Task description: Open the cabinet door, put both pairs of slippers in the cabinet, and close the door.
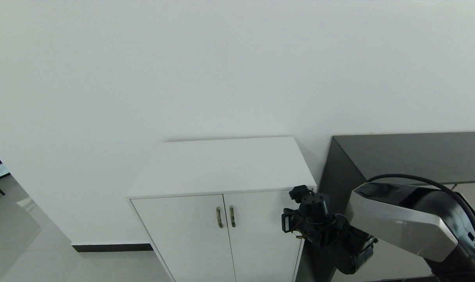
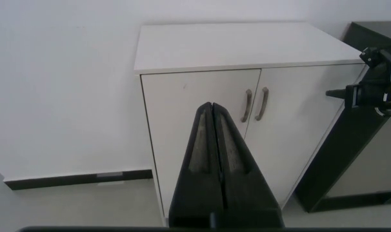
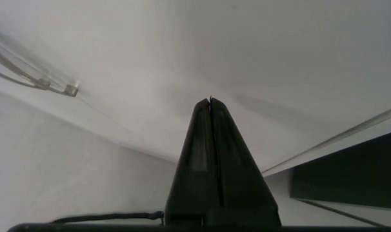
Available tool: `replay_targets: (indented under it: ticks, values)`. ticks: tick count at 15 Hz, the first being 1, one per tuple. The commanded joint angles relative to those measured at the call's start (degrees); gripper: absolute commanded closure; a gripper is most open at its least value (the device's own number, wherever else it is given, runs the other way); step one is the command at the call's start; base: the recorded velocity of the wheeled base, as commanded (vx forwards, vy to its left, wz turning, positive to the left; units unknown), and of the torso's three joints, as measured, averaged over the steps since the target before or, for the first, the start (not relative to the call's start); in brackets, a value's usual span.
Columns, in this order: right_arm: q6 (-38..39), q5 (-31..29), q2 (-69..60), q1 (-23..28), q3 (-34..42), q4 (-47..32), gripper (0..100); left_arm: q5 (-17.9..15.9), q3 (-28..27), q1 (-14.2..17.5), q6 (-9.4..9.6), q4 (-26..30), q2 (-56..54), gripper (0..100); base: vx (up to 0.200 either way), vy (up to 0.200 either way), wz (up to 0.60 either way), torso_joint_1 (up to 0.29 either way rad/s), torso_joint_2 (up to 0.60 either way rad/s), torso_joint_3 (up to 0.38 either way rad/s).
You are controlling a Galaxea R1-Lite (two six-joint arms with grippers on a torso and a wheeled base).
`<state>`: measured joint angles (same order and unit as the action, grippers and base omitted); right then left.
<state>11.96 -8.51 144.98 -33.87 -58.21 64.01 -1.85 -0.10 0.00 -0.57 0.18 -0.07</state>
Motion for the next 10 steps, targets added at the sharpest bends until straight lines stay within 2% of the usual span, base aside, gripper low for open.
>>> replay_targets:
  ticks: [1, 2, 6, 7, 8, 10]
  values:
    - [0.0, 0.0, -2.8, -0.5, 3.2, 0.1, 100, 0.0, 0.0, 0.0, -0.13, 0.0, 0.1, 100, 0.000, 0.000, 0.00, 0.000, 0.00, 0.000]
    - [0.0, -0.1, -4.8, -1.1, 5.6, 0.1, 100, 0.0, 0.0, 0.0, -0.04, 0.0, 0.1, 100, 0.000, 0.000, 0.00, 0.000, 0.00, 0.000]
    - [-2.4, -3.8, -34.3, -3.0, 31.8, -1.1, 100, -0.2, 0.0, 0.0, 0.31, 0.0, 0.1, 100, 0.000, 0.000, 0.00, 0.000, 0.00, 0.000]
    - [-2.5, -4.3, -38.7, -2.8, 34.7, -2.8, 100, -0.2, 0.0, 0.0, 0.49, 0.0, 0.1, 100, 0.000, 0.000, 0.00, 0.000, 0.00, 0.000]
    - [-2.5, -5.7, -52.9, -0.1, 41.3, -11.2, 100, -0.2, 0.0, 0.0, 0.31, 0.0, 0.1, 100, 0.000, 0.000, 0.00, 0.000, 0.00, 0.000]
    - [-2.8, -5.8, -75.4, 2.6, 46.2, -27.4, 100, 0.0, 0.0, 0.0, 0.31, 0.0, 0.1, 100, 0.000, 0.000, 0.00, 0.000, 0.00, 0.000]
